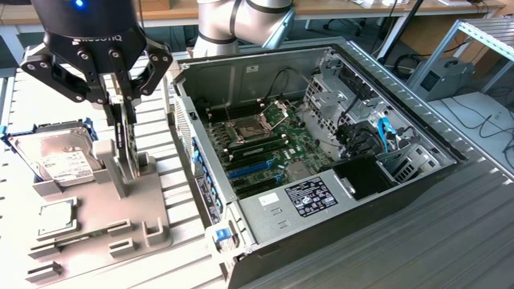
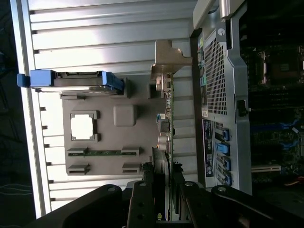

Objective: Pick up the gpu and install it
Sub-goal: 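Pick up the gpu and move the gpu toward the slot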

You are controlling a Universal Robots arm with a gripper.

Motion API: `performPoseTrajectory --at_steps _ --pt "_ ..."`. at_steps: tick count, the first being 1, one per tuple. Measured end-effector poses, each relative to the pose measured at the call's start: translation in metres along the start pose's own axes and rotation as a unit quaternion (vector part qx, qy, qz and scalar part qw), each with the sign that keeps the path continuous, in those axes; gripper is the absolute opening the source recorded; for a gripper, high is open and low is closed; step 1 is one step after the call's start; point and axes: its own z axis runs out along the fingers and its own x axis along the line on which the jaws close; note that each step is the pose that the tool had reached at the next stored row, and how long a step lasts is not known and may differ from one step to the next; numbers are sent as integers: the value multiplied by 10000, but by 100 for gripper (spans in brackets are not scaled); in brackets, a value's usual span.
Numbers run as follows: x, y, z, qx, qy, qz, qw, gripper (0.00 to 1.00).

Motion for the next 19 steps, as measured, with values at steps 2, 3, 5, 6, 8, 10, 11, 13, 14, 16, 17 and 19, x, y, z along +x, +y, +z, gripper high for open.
performPoseTrajectory --at_steps 2,3,5,6,8,10,11,13,14,16,17,19 --pt "0 0 -11 0 0 0 10000 26" --pt "0 0 -14 0 0 0 10000 26" --pt "0 0 -22 0 0 0 10000 26" --pt "0 0 -26 0 0 0 10000 26" --pt "0 0 -37 0 0 0 10000 26" --pt "0 0 -47 0 0 0 10000 26" --pt "0 0 -52 0 0 0 10000 26" --pt "0 0 -64 0 0 0 10000 26" --pt "0 0 -70 0 0 0 10000 26" --pt "0 1 -81 0 0 0 10000 26" --pt "0 1 -87 0 0 0 10000 26" --pt "0 1 -98 0 0 0 10000 26"
